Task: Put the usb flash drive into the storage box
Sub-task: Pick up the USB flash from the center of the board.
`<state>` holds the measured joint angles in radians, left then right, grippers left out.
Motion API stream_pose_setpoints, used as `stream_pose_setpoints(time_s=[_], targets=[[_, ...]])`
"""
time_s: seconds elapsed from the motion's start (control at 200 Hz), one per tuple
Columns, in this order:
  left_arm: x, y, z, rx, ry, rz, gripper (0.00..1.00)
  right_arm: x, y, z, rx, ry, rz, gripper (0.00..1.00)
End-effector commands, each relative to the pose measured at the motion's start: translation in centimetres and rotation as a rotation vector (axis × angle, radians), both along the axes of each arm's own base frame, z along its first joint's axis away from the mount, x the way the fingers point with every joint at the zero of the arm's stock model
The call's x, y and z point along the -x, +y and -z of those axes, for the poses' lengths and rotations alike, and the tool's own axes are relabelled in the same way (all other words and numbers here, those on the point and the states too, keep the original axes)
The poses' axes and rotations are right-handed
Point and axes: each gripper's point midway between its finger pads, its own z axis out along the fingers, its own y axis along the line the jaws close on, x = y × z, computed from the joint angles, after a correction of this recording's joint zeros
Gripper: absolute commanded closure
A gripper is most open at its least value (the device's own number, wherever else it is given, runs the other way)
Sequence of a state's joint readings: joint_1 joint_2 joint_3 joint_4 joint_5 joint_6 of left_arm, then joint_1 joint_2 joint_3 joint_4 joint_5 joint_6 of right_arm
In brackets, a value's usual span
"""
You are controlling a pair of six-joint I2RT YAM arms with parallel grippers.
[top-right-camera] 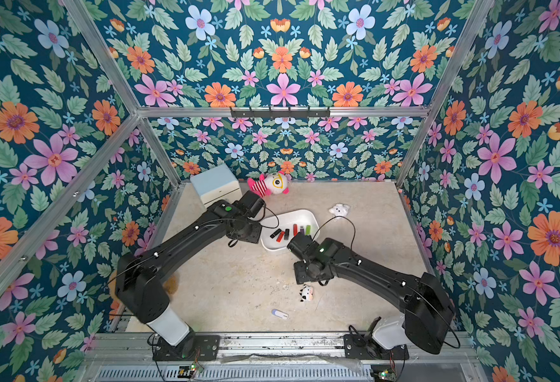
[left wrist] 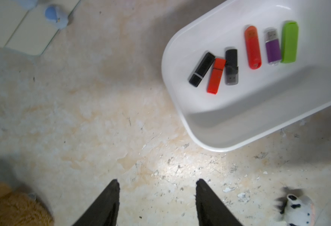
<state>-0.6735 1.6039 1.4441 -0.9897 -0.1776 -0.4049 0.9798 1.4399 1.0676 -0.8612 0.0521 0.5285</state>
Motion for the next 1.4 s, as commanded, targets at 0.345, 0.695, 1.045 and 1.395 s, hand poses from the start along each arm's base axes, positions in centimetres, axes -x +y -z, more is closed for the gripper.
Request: stream_pose_setpoints(time_s=[0.345, 0.695, 1.045, 1.395], targets=[[5.7, 6.6, -0.6, -0.008, -0.045, -0.164, 0.30, 7.4, 7.5, 4.3, 0.078, 0.083, -0.384, 0.28], [7.4, 7.8, 0.1, -0.002, -0.026, -0.195, 0.29, 9.3, 7.9, 6.1, 0.110, 0.163, -0.415, 0.33], [7.4, 7.9, 0.0, -0.002, -0.033, -0.198, 0.29, 8.8, 7.1, 7.8, 0.177, 0.142, -0.421, 0.35], [7.4, 7.9, 0.3, 0.000, -0.033, -0.201, 0.29, 8.4, 7.7, 8.8, 0.205, 0.141, -0.432, 0.43]])
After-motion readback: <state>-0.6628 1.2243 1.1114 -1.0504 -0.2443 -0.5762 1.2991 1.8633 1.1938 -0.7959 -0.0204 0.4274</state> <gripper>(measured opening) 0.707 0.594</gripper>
